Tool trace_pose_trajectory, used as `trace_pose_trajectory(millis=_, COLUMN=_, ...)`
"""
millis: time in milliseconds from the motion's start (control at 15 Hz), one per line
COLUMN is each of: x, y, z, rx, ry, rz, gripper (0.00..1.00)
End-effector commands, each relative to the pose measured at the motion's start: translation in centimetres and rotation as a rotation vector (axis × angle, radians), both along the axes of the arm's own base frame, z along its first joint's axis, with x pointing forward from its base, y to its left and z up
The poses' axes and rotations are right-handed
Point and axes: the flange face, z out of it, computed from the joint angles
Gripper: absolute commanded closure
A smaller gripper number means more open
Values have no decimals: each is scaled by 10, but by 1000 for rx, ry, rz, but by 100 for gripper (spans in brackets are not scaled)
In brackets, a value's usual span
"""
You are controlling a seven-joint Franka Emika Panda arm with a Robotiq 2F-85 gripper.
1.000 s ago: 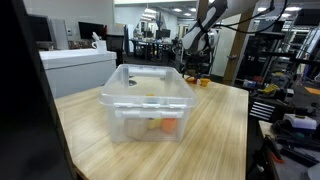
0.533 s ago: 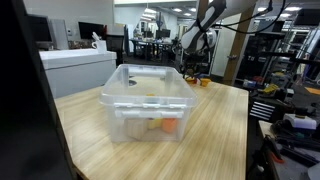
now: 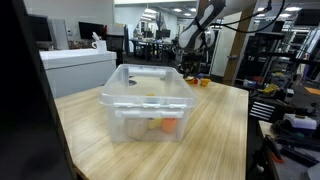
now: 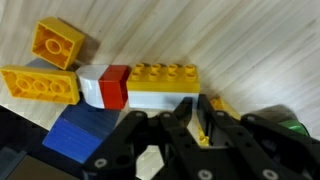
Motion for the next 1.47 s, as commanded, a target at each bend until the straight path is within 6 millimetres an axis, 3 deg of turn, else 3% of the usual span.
trace_pose_trajectory(millis=0, x=-9, y=3, z=-3, rx=14, ry=28, rz=24, gripper=56)
trace_pose_trajectory(millis=533, x=-21, y=3, z=-24, rx=34, ry=67, rz=11, gripper=4)
trace_pose_trajectory(millis=800, x=-19, y=12, z=-30, rx=54, ry=73, rz=16, gripper=0)
trace_pose_trajectory(millis=1133, x=-4, y=61, z=-45, rx=101, ry=81, rz=85, gripper=0)
trace_pose_trajectory(millis=1267, x=5, y=80, z=-36, rx=108, ry=66, rz=124, gripper=0)
trace_pose_trajectory(millis=1400, x=8, y=85, z=-13, rx=104, ry=40, rz=152, gripper=0)
